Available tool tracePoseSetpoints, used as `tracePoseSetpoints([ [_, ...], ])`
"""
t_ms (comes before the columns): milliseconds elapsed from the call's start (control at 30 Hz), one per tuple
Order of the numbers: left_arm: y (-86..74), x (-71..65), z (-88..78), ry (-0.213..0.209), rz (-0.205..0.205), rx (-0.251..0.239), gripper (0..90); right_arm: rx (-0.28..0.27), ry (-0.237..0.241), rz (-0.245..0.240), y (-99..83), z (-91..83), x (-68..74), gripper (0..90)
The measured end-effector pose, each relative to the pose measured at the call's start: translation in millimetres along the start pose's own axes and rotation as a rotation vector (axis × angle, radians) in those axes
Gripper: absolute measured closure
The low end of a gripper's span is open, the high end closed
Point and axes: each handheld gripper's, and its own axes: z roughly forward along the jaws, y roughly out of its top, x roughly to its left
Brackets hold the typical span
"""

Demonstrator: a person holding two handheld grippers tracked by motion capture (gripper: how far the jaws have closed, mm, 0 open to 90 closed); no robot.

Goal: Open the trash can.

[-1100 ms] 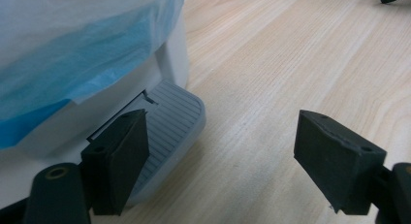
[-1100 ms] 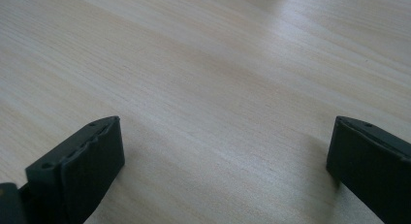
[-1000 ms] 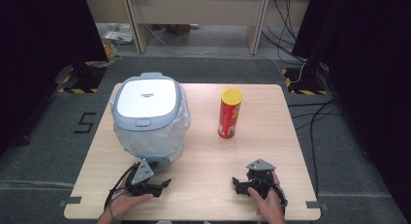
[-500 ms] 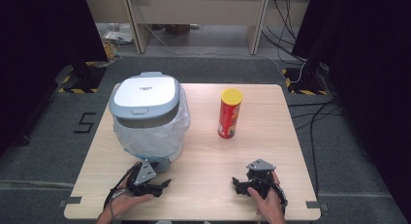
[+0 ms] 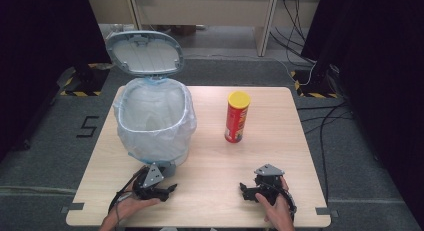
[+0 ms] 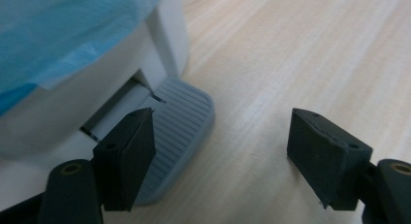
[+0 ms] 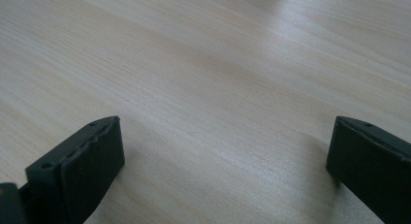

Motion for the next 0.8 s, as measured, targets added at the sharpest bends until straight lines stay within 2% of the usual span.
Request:
tracePoseSetpoints([
  [133,2.6,5.0,2.4,-0.004,0.001,0.012,25.6,0.0,0.0,0.0,0.0,0.0,0.0,0.3],
  [433,5.2,9.8,9.4,0.02,-0.007,-0.007,28.0,0.0,0.0,0.0,0.0,0.0,0.0,0.3],
  [800,12.7,20.7,19.8,0.013,-0.004,-0.004,28.1,0.0,0.001,0.0,0.1,0.1,0.0,0.3],
])
